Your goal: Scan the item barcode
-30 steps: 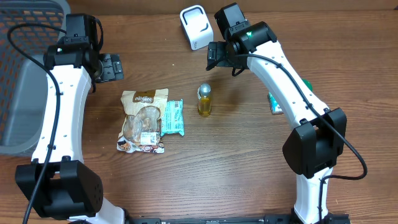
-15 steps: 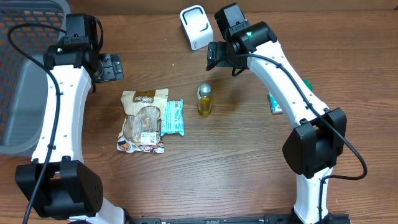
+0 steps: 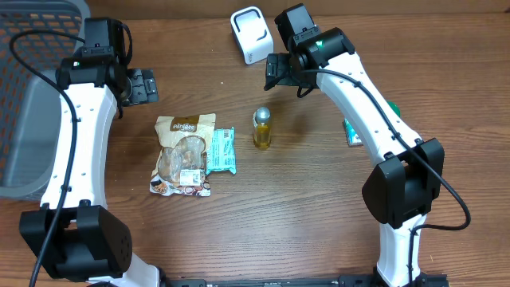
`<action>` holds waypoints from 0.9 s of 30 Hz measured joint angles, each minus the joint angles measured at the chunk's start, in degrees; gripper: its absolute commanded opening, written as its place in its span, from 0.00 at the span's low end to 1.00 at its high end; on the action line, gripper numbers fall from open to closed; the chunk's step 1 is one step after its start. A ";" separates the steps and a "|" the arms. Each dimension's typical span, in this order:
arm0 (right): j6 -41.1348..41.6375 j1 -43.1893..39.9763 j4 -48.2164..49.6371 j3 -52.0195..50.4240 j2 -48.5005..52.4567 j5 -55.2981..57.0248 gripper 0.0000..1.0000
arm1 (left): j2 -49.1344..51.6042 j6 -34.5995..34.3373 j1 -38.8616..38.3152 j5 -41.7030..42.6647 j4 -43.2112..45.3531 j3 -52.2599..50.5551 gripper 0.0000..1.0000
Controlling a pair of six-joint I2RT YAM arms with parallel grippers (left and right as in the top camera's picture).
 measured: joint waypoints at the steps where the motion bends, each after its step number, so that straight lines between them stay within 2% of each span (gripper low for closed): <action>1: 0.00 0.00 -0.02 0.00 0.00 0.02 1.00 | -0.02 0.02 0.00 0.00 0.00 0.00 1.00; 11: 0.02 0.00 -0.68 0.00 0.00 -0.33 1.00 | -0.02 0.00 0.00 0.00 0.00 0.00 1.00; 27: 0.46 0.00 -3.93 0.00 0.00 -7.28 1.00 | -0.02 0.02 0.00 0.00 0.00 0.00 0.99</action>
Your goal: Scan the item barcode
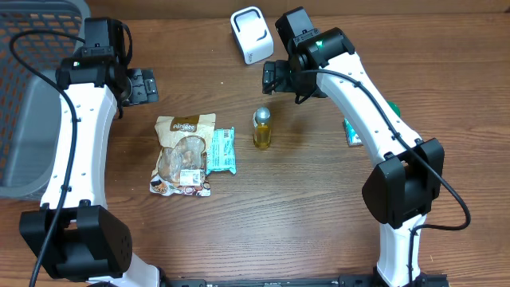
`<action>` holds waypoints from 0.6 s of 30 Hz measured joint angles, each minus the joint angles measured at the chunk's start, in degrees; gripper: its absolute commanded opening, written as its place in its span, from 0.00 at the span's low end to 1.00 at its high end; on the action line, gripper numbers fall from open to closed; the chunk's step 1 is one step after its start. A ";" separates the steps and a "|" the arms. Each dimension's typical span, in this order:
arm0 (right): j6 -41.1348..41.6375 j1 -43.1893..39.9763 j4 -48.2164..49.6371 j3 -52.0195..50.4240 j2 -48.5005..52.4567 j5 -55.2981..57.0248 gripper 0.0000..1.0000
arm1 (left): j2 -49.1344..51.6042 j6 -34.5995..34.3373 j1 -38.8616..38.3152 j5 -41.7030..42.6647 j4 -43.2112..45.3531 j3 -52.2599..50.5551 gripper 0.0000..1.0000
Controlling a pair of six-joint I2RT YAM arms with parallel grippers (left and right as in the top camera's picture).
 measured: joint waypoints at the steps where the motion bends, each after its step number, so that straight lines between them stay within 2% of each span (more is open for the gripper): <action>1: 0.52 0.00 0.09 0.00 0.00 -0.02 1.00 | 0.00 -0.02 0.00 0.00 0.00 0.00 1.00; 11: 3.30 0.70 2.62 -0.26 0.00 -3.67 1.00 | 0.00 -0.02 0.00 0.00 0.00 0.00 1.00; 18: 4.04 4.68 2.36 -0.70 0.00 -4.44 0.99 | 0.00 0.00 0.00 0.00 0.00 0.00 1.00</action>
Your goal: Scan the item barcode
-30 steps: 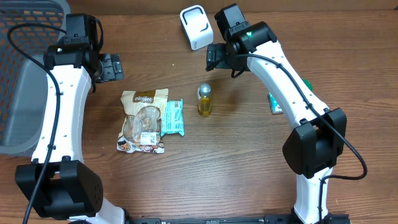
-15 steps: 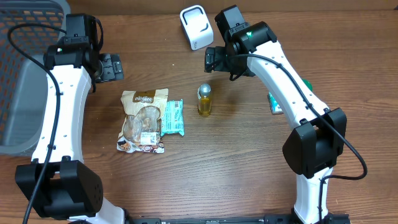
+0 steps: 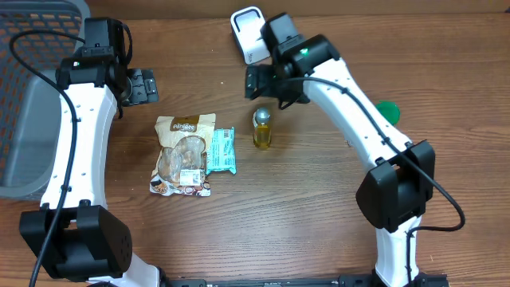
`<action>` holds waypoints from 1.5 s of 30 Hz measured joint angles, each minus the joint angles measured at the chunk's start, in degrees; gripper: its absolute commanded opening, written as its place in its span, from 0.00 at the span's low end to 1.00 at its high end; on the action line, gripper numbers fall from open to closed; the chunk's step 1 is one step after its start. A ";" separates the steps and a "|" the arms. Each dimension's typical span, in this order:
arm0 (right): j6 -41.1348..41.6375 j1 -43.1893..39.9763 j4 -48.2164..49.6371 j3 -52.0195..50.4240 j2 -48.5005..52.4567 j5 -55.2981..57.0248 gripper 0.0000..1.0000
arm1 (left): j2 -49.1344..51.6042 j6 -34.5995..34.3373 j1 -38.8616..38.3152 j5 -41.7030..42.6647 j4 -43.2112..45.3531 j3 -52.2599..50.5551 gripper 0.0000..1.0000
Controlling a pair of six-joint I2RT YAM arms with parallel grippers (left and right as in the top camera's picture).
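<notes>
A small bottle [image 3: 262, 129] of yellow liquid with a silver cap stands upright at the table's middle. The white barcode scanner [image 3: 250, 33] sits at the far edge, behind it. My right gripper [image 3: 253, 80] hangs between the two, just left of and behind the bottle's cap. It looks open and holds nothing. A clear snack bag [image 3: 183, 155] and a teal packet [image 3: 222, 151] lie side by side left of the bottle. Off at the far left, my left gripper [image 3: 144, 85] appears open and empty.
A grey mesh basket [image 3: 28, 119] stands at the left edge of the table. A green round item [image 3: 389, 112] lies on the right, partly behind the right arm. Brown wooden table [image 3: 303, 207] lies bare in front.
My right gripper has shifted left, from just right of the bottle's far side to behind and left of its cap. The green item on the right shows more. The left arm is unmoved.
At first my right gripper hung right of the scanner, behind and right of the bottle. Then it stood slightly lower and further left. Now it sits below the scanner, left of the bottle's cap. The bottle, bags and left arm have stayed in place throughout.
</notes>
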 measured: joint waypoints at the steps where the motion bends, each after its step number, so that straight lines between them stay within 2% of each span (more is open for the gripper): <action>1: 0.17 0.57 -0.24 -0.26 0.00 0.00 0.99 | 0.00 -0.02 0.00 0.00 0.00 0.00 1.00; 14: 5.40 3.58 -4.83 -0.76 0.00 1.77 0.99 | 0.00 -0.02 0.00 0.00 0.00 0.00 1.00; 16: 5.57 3.58 -4.98 -0.76 0.00 1.75 0.89 | 0.00 0.00 0.00 0.00 0.00 0.00 1.00; 19: 5.84 3.58 -5.99 -0.76 0.00 1.81 0.84 | 0.00 -0.02 0.00 0.00 0.00 0.00 1.00; 31: 6.03 4.74 -6.91 -0.76 0.13 4.33 0.77 | 0.00 -0.02 0.00 0.00 0.00 0.00 0.99; 36: 5.97 6.38 -6.97 -0.76 1.44 6.36 0.70 | 0.00 0.00 0.00 0.00 0.00 0.00 0.99; 45: 6.01 7.02 -8.59 -0.76 2.08 7.48 0.69 | 0.00 0.00 0.00 0.00 0.00 0.00 1.00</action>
